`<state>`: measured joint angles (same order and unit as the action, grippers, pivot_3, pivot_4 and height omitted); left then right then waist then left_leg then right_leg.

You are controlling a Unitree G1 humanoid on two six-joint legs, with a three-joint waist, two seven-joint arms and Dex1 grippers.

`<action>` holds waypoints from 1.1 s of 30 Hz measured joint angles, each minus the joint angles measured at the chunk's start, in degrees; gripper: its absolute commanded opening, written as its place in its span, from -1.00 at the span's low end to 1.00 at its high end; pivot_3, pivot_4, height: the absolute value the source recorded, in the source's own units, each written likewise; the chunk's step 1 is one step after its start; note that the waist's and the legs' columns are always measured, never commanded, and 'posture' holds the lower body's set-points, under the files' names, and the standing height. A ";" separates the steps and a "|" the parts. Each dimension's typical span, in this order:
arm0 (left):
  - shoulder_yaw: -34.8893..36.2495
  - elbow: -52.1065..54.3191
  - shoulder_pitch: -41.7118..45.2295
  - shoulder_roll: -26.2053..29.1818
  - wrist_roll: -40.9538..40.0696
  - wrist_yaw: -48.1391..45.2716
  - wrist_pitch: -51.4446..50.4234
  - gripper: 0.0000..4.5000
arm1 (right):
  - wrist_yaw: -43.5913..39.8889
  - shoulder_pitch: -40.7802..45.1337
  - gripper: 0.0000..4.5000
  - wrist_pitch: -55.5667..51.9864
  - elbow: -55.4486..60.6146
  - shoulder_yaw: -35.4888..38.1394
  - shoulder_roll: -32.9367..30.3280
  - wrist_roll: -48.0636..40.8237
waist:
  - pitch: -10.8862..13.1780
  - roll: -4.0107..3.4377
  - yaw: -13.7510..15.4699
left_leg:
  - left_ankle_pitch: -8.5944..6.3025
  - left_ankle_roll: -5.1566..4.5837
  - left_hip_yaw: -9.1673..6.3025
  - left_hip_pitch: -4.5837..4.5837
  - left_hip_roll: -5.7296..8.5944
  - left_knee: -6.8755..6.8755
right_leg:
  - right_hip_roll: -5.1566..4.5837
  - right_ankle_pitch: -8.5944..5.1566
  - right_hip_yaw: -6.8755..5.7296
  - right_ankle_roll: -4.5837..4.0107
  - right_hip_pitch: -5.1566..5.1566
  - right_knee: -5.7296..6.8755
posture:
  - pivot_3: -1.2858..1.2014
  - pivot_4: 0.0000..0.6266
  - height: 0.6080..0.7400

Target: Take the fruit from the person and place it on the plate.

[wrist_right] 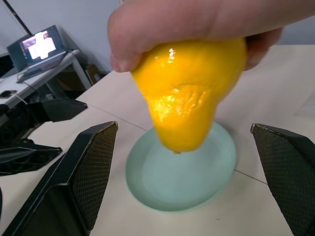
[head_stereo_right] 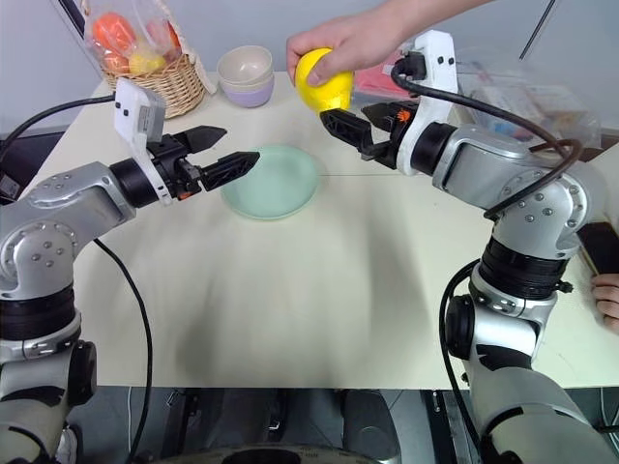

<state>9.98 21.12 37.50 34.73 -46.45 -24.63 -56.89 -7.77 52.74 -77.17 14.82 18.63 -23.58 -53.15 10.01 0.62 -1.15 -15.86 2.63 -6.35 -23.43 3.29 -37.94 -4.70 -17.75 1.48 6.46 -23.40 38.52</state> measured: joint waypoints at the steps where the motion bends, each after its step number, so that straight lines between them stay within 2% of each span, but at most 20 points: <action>1: 0.01 0.00 -0.05 0.00 0.00 0.03 0.00 1.00 | -0.02 0.15 0.97 0.18 -0.45 -0.28 0.03 0.08 | 0.00 0.00 0.00 | 0.00 0.00 0.00 0.00 0.00 0.00 | 0.00 0.00 0.00 0.00 0.00 0.00 | 0.03 -0.52 1.00; 13: 0.37 1.53 -0.83 0.14 -0.27 0.92 -0.08 1.00 | -3.00 4.07 0.97 7.63 -8.54 -5.50 2.21 4.75 | 0.00 0.00 -0.12 | 0.00 0.00 0.01 0.00 0.00 0.00 | 0.00 0.00 0.00 0.00 -0.02 0.02 | 0.03 -0.52 1.00; 16: 0.54 1.64 -0.89 0.22 -0.32 1.17 -0.09 1.00 | -3.97 4.63 0.61 9.37 -10.07 -6.50 2.31 5.97 | 0.00 0.00 -0.08 | 0.00 0.00 0.01 0.00 0.00 0.00 | 0.00 0.00 0.00 0.00 -0.02 0.02 | 0.03 -0.52 1.00; 20: 1.14 2.08 -1.34 0.60 -0.45 1.49 -0.17 1.00 | -4.94 4.63 -0.28 9.81 -11.09 -7.53 2.57 6.99 | 0.00 0.00 -0.08 | 0.00 0.01 0.00 0.00 0.00 0.01 | 0.00 0.00 0.01 0.00 -0.03 0.02 | 0.03 -0.52 1.00; 21: 1.31 2.30 -1.39 0.71 -0.51 1.58 -0.20 1.00 | -5.16 4.63 -0.40 10.07 -11.13 -7.55 2.56 7.11 | 0.00 0.00 -0.08 | 0.00 0.00 0.00 0.00 0.00 0.01 | 0.01 0.00 0.01 0.00 -0.03 0.02 | 0.03 -0.52 1.00; 33: 2.57 2.76 -1.92 0.95 -1.85 2.81 -1.25 1.00 | -6.31 4.69 -0.40 10.36 -11.19 -7.75 2.54 8.17 | 0.00 0.00 -0.10 | 0.00 0.00 0.01 0.00 0.00 0.02 | 0.01 0.00 0.01 0.00 -0.04 0.02 | 0.03 -0.52 1.00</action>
<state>12.55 23.89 35.58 35.67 -48.31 -21.82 -58.14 -14.08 57.43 -66.81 3.63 10.89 -21.04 -44.98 10.01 0.61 -1.25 -15.86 2.64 -6.34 -23.43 3.29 -37.92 -4.69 -17.75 1.49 6.46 -23.44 38.54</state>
